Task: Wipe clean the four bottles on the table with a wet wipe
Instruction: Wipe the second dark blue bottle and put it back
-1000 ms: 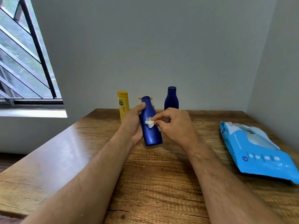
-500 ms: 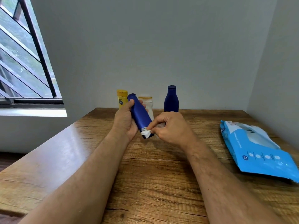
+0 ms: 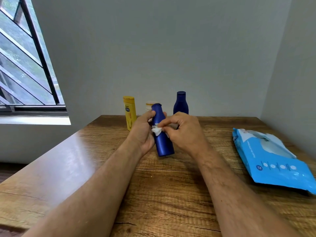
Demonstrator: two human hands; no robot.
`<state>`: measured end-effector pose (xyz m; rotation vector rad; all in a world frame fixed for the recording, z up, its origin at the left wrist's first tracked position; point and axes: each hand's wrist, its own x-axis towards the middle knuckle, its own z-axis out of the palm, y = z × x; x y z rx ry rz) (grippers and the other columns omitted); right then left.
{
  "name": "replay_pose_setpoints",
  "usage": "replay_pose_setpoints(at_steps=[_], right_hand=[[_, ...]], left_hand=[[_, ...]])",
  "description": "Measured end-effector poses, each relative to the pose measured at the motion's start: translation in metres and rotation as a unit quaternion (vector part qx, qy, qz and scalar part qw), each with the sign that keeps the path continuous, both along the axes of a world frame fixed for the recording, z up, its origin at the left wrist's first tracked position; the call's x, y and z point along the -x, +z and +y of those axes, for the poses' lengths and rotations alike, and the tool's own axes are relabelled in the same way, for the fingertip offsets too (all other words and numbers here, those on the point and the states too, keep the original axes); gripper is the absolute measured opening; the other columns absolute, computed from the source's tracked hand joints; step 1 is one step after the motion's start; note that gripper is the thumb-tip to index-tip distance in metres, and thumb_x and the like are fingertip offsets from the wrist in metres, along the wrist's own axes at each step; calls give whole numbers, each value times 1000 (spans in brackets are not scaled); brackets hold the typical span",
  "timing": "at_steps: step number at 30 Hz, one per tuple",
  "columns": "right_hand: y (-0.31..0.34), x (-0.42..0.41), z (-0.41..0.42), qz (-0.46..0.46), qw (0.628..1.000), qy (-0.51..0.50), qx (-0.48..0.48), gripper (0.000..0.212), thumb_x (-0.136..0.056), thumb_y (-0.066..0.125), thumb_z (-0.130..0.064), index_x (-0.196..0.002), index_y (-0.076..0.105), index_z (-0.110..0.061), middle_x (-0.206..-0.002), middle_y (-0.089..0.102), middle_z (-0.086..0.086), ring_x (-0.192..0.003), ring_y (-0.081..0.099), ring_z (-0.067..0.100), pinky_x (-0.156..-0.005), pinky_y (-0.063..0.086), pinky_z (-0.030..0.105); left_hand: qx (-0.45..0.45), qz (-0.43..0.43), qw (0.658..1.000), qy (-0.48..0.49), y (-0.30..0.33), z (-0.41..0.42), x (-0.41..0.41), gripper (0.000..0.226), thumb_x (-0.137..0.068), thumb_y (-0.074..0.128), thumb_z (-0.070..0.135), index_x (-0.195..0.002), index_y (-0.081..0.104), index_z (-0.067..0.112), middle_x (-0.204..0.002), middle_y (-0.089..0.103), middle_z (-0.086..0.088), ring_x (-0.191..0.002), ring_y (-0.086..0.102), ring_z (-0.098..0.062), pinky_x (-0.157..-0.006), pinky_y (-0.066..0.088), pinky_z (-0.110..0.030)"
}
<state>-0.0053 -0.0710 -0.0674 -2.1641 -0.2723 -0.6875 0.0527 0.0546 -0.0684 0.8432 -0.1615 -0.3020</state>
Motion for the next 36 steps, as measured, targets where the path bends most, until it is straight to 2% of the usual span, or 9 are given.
replay_pose_setpoints(at_steps=[4,8,12,15,22,26,29,34,36], right_hand=[[-1,2,2,53,997,21,43,20,-83,72,-12,-84,78,-31,-96,65,-16,-86,60,-4,-69,43,5],[-1,3,3,58,997,21,48,20,-84,72,-12,-83,79,-30,-95,64,-17,-86,59,-4,-65,43,4],[-3,0,4,25,999,15,43,18,-87,71,-16,-88,78,-32,-96,62,-13,-86,59,0,-74,45,10],[-3,-3,3,-11,1000,-1,16,16,-90,68,-19,-97,77,-30,-98,60,-10,-89,59,3,-81,48,16],[-1,-4,1,-58,996,-36,-51,16,-93,66,-22,-102,74,-31,-101,59,-11,-95,57,-1,-80,43,8],[-2,0,1,-26,999,0,-35,17,-87,72,-14,-90,77,-30,-99,62,-10,-91,60,0,-81,48,12],[0,2,3,12,1000,26,1,21,-83,74,-9,-82,78,-30,-95,64,-13,-86,60,-1,-73,46,6],[-1,4,-1,36,998,31,28,25,-80,73,-7,-75,77,-31,-89,66,-17,-84,61,-2,-66,48,7],[-1,4,0,31,999,32,29,24,-81,73,-6,-77,78,-30,-87,66,-17,-83,61,-3,-64,48,6]], left_hand=[[41,22,996,81,5,9,-6,25,-103,48,20,-111,60,-1,-96,68,-17,-87,63,-25,-89,53,-42],[59,20,989,137,2,14,-16,33,-104,49,22,-130,54,2,-103,67,-13,-93,64,-24,-88,55,-43],[42,15,994,96,1,7,-10,31,-102,51,19,-128,54,2,-98,68,-15,-89,65,-25,-86,55,-42],[10,2,999,39,-2,-2,0,35,-102,50,14,-133,53,-2,-108,65,-19,-92,65,-26,-88,57,-41],[-15,-31,999,-37,-4,-5,8,31,-102,51,16,-129,56,0,-112,65,-21,-97,67,-27,-101,51,-44],[28,-5,1000,11,3,-1,5,25,-103,48,16,-115,59,-4,-103,66,-18,-89,65,-26,-96,51,-43],[46,1,996,70,8,8,-2,23,-103,49,19,-107,60,-1,-95,68,-17,-88,64,-25,-90,54,-43],[53,12,991,124,6,11,-9,28,-103,49,22,-124,56,4,-113,67,-15,-100,63,-26,-92,53,-44],[58,17,989,133,5,12,-10,30,-103,50,22,-127,54,4,-111,67,-14,-99,63,-26,-93,53,-44]])
